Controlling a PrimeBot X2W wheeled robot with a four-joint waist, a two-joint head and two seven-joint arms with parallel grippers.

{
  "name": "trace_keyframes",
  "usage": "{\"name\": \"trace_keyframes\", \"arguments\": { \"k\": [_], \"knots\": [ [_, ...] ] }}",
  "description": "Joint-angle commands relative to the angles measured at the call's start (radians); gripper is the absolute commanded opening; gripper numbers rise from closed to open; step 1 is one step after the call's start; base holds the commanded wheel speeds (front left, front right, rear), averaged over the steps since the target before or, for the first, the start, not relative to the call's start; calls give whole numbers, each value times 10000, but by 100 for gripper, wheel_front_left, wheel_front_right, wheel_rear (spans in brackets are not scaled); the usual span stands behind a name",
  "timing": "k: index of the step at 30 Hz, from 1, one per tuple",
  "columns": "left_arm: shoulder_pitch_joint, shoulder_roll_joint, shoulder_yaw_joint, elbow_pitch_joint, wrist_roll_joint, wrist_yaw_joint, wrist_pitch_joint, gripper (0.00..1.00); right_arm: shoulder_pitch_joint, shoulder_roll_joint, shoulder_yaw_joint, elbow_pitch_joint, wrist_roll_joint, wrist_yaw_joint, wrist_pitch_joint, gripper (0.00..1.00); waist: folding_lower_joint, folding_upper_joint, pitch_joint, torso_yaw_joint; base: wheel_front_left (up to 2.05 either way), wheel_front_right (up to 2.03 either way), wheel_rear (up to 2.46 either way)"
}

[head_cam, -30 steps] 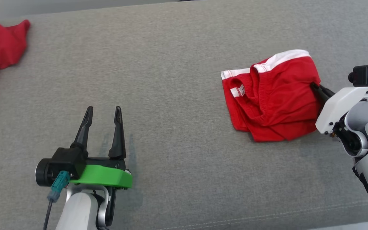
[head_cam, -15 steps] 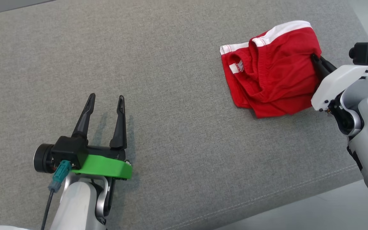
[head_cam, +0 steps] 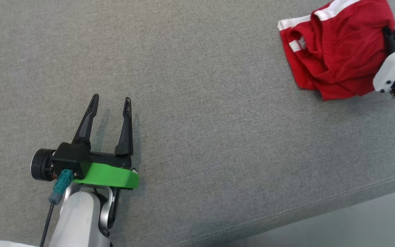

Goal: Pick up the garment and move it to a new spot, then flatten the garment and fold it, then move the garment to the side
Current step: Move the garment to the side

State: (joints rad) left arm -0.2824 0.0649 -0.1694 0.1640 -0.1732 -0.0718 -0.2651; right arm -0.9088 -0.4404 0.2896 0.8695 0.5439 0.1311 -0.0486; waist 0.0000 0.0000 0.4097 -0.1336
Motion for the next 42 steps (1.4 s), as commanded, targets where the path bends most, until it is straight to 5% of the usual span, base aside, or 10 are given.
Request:
{"name": "trace_keyframes", "arguments": {
  "k": [1,12,13,14,15,28,42],
  "knots": [
    [-131,79,32,-66,107,-28,9,100,-240,-200,-32,275,-163,-5,-165,0,0,0,128,121,0,0,0],
    [-170,119,-26,-152,162,-27,9,100,-816,-598,-173,1569,-742,-7,-912,0,0,0,344,313,0,0,0],
    [-184,115,-35,-143,163,-23,9,100,-845,-593,-196,1749,-841,-7,-1017,25,0,0,345,329,0,0,0],
    [-195,112,-43,-131,161,-19,9,100,-858,-552,-205,1910,-917,-7,-1133,74,0,0,338,342,0,0,0],
    [-198,110,-51,-119,159,-13,9,100,-891,-506,-246,2061,-971,-7,-1275,100,0,0,326,350,0,0,0],
    [88,39,-119,143,-18,31,9,100,-672,-35,-44,2605,-1192,-7,-2023,100,0,0,-401,251,0,0,0],
    [946,-88,113,946,-526,245,10,100,1483,663,359,-125,-1174,-7,-2173,100,0,0,-2781,709,0,0,0]
  ]
}}
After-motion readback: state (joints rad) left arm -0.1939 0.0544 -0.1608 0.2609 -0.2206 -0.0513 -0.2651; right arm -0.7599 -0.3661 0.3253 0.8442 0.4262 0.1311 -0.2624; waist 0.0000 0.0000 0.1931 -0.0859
